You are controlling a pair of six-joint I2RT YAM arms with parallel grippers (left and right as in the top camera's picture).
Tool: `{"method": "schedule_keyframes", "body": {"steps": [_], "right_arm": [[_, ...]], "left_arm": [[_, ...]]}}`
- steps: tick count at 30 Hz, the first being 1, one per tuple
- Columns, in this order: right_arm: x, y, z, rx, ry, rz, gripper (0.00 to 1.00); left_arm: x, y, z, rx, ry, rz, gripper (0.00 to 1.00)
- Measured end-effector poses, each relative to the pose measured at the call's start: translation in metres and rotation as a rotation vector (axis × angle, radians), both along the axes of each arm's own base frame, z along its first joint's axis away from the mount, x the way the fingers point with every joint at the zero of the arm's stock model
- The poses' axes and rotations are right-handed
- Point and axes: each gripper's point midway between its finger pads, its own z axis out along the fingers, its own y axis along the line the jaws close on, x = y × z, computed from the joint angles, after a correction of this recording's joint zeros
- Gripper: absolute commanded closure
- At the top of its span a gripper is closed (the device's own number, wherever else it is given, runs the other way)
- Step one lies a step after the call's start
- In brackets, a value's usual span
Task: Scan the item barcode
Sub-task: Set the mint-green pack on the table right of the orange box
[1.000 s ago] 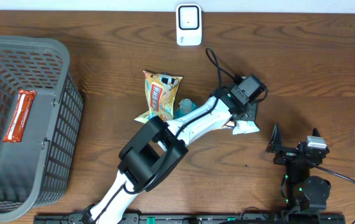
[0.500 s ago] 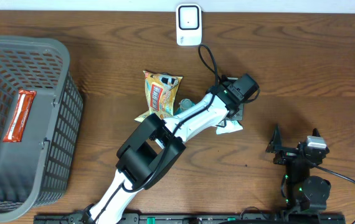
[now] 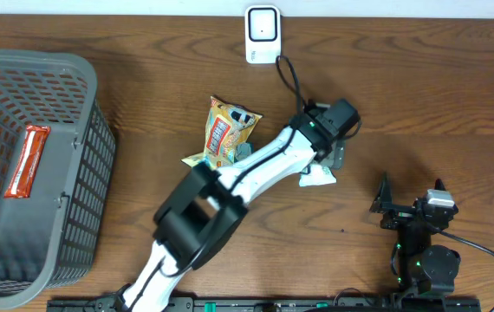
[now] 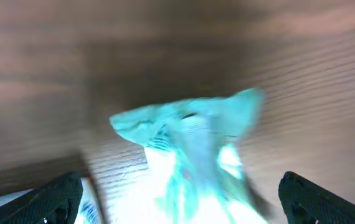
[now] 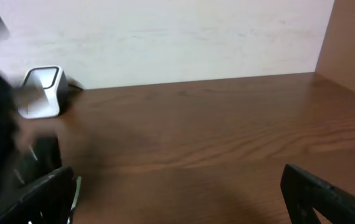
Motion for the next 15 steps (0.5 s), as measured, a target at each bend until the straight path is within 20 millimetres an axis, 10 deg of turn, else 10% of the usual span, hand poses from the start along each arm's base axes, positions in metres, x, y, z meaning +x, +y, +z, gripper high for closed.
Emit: {"method": "schedule_keyframes", "body": {"steps": [8, 15], "right_arm": [[0.0, 0.0, 0.0, 0.0, 0.0, 0.0, 0.01], [0.0, 0.0, 0.0, 0.0, 0.0, 0.0, 0.01]], "left_arm": [[0.009, 0.013, 0.22, -0.236, -0.393, -0.062, 0.02], [0.013, 0.181, 0.339, -0.09, -0.682, 0.273, 0.02]]}}
